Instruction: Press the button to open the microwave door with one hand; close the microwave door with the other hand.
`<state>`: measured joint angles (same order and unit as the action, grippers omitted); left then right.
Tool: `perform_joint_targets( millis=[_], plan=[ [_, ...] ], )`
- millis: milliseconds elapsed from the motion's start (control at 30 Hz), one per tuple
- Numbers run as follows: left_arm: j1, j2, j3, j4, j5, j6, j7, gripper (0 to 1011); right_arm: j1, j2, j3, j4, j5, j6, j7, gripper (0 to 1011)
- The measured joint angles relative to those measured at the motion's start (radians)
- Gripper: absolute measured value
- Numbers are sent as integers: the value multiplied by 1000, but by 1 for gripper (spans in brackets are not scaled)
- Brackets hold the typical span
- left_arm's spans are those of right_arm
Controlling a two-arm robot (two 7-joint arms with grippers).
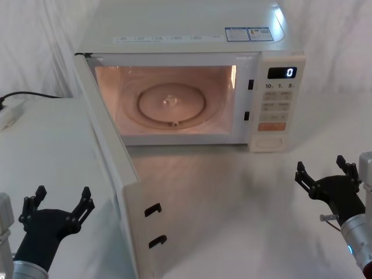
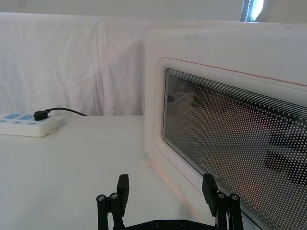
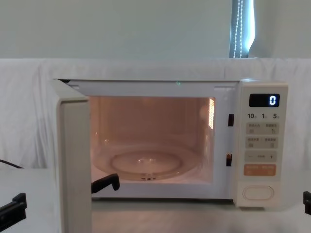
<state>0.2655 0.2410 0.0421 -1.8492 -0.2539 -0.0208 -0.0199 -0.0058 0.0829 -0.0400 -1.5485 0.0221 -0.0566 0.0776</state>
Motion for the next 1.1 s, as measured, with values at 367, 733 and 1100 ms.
perform_joint_targets(
  millis=[367,733,1100],
  plan=[
    [0,0,0,0,0,0,0,1001,0,0,0,0,0,0,0,1002],
    [0,0,0,0,0,0,0,1001,0,0,0,0,0,0,0,1002],
    [0,0,0,0,0,0,0,1001,0,0,0,0,0,0,0,1002]
  ],
)
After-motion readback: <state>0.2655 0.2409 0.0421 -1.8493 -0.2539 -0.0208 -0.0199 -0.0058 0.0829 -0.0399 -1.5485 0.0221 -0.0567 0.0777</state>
